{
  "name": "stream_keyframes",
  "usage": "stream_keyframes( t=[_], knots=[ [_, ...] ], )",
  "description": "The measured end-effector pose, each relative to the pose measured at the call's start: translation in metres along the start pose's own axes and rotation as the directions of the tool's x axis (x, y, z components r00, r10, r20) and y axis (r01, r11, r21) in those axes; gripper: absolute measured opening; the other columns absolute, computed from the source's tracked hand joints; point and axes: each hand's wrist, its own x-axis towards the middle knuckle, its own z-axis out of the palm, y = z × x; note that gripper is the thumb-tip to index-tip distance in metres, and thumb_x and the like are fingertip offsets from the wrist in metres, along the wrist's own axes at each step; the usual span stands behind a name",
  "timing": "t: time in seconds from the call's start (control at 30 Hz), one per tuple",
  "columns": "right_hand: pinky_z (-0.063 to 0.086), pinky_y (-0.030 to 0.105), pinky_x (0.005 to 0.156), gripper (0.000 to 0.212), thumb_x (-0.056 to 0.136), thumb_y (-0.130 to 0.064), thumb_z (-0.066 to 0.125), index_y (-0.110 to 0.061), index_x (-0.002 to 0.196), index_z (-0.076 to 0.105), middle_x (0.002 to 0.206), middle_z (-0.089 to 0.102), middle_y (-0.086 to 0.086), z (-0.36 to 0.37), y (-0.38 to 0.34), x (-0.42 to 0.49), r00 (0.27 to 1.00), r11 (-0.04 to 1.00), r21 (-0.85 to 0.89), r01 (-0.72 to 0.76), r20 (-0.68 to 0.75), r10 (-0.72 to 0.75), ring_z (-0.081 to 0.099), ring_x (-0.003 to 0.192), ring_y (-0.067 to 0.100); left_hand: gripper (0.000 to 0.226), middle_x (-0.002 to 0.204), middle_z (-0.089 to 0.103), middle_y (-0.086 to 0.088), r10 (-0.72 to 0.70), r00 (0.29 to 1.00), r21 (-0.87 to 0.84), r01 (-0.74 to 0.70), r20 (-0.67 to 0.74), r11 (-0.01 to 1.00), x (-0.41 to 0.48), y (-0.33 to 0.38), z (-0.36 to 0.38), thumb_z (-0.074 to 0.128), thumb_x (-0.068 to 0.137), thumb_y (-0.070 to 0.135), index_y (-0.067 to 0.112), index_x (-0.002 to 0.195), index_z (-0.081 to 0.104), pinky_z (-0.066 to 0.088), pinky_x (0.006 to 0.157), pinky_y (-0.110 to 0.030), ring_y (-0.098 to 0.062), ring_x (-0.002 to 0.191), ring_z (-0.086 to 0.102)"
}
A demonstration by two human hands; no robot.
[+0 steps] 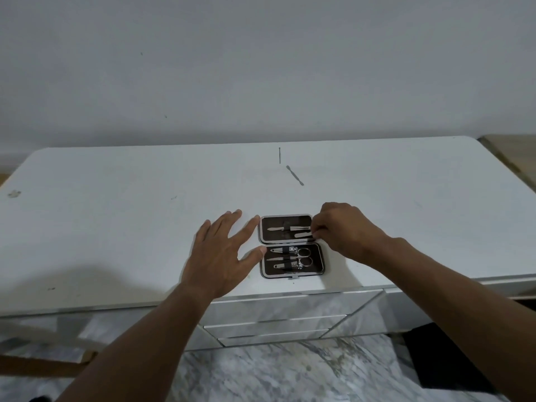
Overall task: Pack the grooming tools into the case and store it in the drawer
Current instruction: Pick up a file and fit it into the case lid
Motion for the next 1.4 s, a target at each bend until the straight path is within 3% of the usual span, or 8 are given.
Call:
stream_keyframes(
  t=[0.27, 0.47, 0.7, 1.4],
  knots=[
    [0.05, 0.035, 0.075, 0.022, 0.089, -0.004, 0.052, -0.014, 0.095, 0.07, 0.1, 0.057, 0.005, -0.001, -0.003, 0.004, 0.994, 0.985, -0.149, 0.083, 0.077, -0.072, 0.061, 0.088, 0.028, 0.067, 0.16, 0.022, 0.006, -0.007, 1.0, -0.033, 0.007, -0.006, 0.999, -0.001, 0.0, 0.0, 0.015, 0.089, 0.074, 0.047, 0.15, 0.016, 0.01, 0.121, -0.042, -0.012, 0.148, 0.013],
    [0.049, 0.034, 0.081, 0.046, 0.085, 0.004, 0.048, -0.024, 0.117, 0.067, 0.114, 0.06, 0.004, -0.006, 0.006, -0.001, 0.992, 0.985, -0.141, 0.096, 0.096, -0.082, 0.061, 0.099, 0.028, 0.066, 0.159, 0.027, 0.004, -0.002, 1.0, -0.043, 0.001, -0.02, 0.999, 0.0, 0.0, 0.001, 0.019, 0.089, 0.073, 0.045, 0.15, 0.021, 0.012, 0.12, -0.044, -0.013, 0.147, 0.017],
    [0.05, 0.034, 0.078, 0.032, 0.088, -0.002, 0.051, -0.021, 0.104, 0.071, 0.107, 0.069, 0.001, -0.004, 0.003, -0.002, 0.991, 0.985, -0.125, 0.114, -0.056, -0.122, 0.063, 0.096, 0.025, 0.066, 0.159, 0.027, 0.004, -0.004, 1.0, -0.037, 0.004, -0.014, 0.999, -0.001, 0.001, 0.0, 0.02, 0.089, 0.073, 0.045, 0.149, 0.022, 0.012, 0.12, -0.044, -0.014, 0.147, 0.017],
    [0.051, 0.038, 0.081, 0.025, 0.085, -0.005, 0.055, -0.018, 0.094, 0.074, 0.096, 0.073, 0.001, -0.006, -0.004, 0.005, 0.996, 0.994, -0.054, 0.09, 0.005, -0.09, 0.064, 0.091, 0.024, 0.069, 0.16, 0.024, 0.005, -0.025, 1.0, -0.051, 0.025, 0.009, 0.998, -0.001, 0.002, -0.003, 0.016, 0.087, 0.075, 0.045, 0.149, 0.022, 0.009, 0.12, -0.043, -0.015, 0.148, 0.015]
  ],
)
